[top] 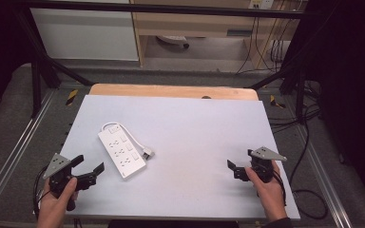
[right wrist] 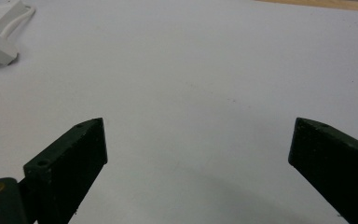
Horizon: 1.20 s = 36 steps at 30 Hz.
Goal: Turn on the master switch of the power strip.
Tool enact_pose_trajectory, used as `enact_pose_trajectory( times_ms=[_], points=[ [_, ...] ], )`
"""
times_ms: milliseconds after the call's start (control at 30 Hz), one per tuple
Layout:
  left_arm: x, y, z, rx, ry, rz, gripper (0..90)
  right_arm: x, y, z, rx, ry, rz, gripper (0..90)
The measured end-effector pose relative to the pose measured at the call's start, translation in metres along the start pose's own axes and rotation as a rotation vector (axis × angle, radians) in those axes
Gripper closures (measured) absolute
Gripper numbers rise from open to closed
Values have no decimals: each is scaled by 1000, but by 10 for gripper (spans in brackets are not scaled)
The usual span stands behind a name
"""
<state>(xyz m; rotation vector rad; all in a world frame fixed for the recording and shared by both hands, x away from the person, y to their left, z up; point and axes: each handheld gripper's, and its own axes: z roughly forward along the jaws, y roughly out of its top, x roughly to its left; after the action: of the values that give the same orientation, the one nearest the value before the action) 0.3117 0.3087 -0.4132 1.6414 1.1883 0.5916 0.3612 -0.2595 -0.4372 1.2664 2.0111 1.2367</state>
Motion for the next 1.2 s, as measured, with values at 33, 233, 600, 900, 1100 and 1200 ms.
enact_pose_trajectory(
  times_ms=[33,233,600,900,1100,1200],
  points=[
    [0,0,0,-1,0,4,107,1,0,0,-1,6,2,47],
    [-3,1,-2,-10,-7,12,103,3,0,-2,-5,6,-7,47],
    [-8,13,9,-23,-24,24,101,4,0,-4,-24,35,31,41],
    [-6,32,29,-11,-10,40,101,5,0,-4,-24,63,29,36],
    [-1,40,43,-9,0,44,101,5,1,-7,-39,51,37,44],
    [1,45,46,-22,-5,29,100,4,1,-7,-40,51,40,45]
  ],
)
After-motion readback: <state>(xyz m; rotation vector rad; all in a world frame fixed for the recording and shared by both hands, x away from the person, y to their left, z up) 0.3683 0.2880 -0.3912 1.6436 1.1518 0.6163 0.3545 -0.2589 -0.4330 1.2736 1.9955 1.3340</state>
